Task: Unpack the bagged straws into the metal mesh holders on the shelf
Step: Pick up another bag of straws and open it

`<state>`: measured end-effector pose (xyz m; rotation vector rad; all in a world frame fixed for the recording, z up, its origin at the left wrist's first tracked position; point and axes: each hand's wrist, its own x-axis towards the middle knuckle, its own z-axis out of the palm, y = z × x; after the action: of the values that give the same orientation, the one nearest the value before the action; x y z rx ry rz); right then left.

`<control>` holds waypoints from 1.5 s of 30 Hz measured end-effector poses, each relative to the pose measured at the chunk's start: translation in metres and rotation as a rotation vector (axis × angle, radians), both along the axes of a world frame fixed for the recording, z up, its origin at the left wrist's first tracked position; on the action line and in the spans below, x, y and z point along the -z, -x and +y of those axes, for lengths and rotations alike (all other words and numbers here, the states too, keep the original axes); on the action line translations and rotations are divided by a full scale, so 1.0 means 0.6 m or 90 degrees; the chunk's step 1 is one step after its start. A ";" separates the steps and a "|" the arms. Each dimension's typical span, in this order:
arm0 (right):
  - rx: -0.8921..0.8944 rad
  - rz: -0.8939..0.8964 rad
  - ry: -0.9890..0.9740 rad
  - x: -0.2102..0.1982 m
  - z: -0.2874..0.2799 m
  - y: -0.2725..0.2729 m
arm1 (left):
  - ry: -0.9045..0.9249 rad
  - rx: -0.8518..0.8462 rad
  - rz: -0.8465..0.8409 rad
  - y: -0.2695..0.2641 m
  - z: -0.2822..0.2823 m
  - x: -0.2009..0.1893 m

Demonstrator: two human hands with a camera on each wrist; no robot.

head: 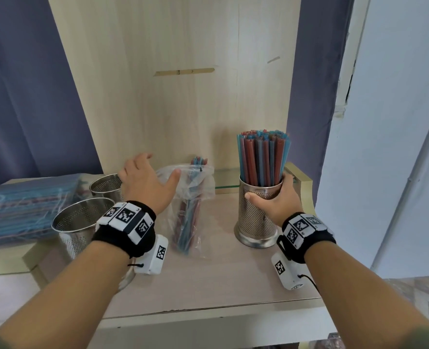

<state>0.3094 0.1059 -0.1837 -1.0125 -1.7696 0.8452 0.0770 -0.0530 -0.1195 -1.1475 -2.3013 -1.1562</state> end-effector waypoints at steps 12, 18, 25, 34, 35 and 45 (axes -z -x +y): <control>0.160 -0.047 0.060 -0.034 0.047 -0.057 | 0.321 -0.145 -0.001 0.062 -0.121 -0.021; 0.201 -0.062 0.080 -0.028 0.035 -0.045 | 0.309 -0.054 -0.052 0.120 -0.183 -0.006; 0.153 -0.026 -0.195 -0.052 -0.115 0.043 | 0.146 0.040 -0.046 0.121 -0.228 0.039; -0.430 -0.101 -0.077 -0.058 -0.304 0.240 | -0.044 0.177 -0.156 0.118 -0.253 0.080; -0.440 -0.080 -0.056 -0.058 -0.313 0.257 | -0.048 0.203 -0.169 0.117 -0.258 0.084; -0.444 -0.058 0.037 -0.036 -0.320 0.220 | 0.124 0.398 -0.233 0.166 -0.272 0.071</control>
<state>0.1775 -0.0859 -0.1624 -0.4538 -2.2242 1.2899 -0.0228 -0.2165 -0.1622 -1.9677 -2.4298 -1.4732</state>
